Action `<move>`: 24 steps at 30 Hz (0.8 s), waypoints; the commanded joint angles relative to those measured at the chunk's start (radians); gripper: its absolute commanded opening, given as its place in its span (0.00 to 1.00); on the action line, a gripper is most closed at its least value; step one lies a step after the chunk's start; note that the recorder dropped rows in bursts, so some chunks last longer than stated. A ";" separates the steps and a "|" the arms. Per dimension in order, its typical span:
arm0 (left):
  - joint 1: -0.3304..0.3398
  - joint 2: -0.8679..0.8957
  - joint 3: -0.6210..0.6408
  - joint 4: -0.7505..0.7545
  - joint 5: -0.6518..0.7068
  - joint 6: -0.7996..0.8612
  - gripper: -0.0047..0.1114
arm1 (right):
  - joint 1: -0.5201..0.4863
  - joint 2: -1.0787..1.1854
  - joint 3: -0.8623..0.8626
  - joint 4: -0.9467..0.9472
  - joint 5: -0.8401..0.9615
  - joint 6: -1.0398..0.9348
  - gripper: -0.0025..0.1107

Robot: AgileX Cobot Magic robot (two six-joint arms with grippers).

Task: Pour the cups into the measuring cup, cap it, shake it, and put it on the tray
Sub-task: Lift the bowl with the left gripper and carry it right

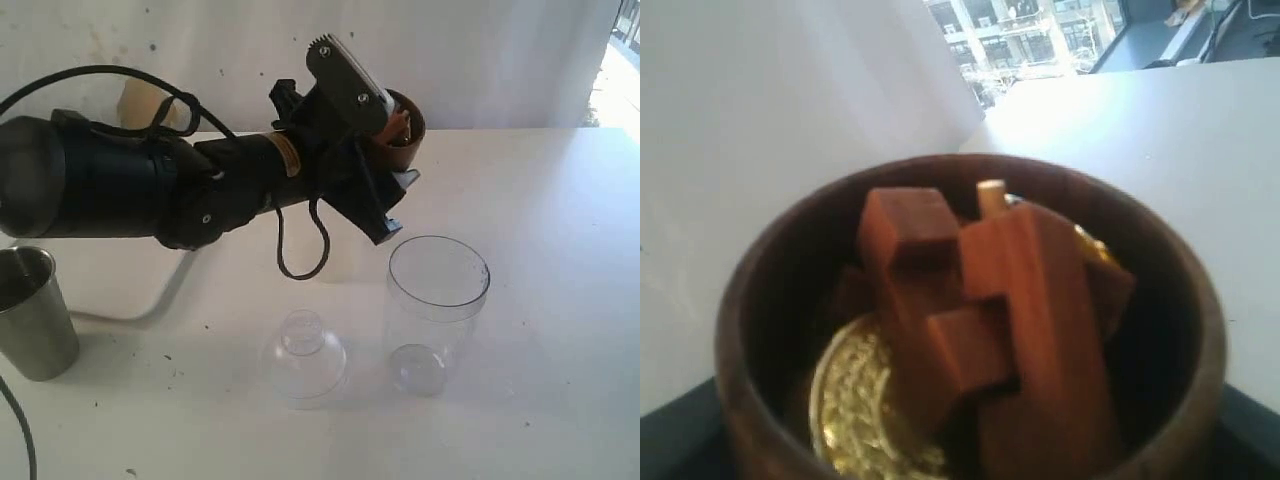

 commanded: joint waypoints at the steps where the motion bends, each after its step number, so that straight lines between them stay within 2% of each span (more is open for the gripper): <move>1: -0.005 0.000 -0.008 0.048 -0.035 -0.001 0.04 | 0.000 -0.004 0.001 -0.002 -0.013 0.003 0.02; 5: -0.005 0.020 -0.008 0.113 -0.030 -0.001 0.04 | 0.000 -0.004 0.001 -0.002 -0.013 0.003 0.02; 11: -0.005 0.024 -0.008 0.324 -0.066 -0.001 0.04 | 0.000 -0.004 0.001 -0.002 -0.013 0.003 0.02; 16: -0.005 0.024 -0.008 0.333 -0.083 0.008 0.04 | 0.000 -0.004 0.001 -0.002 -0.013 0.003 0.02; 24: -0.005 0.024 -0.008 0.341 -0.108 0.147 0.04 | 0.000 -0.004 0.001 -0.002 -0.013 0.003 0.02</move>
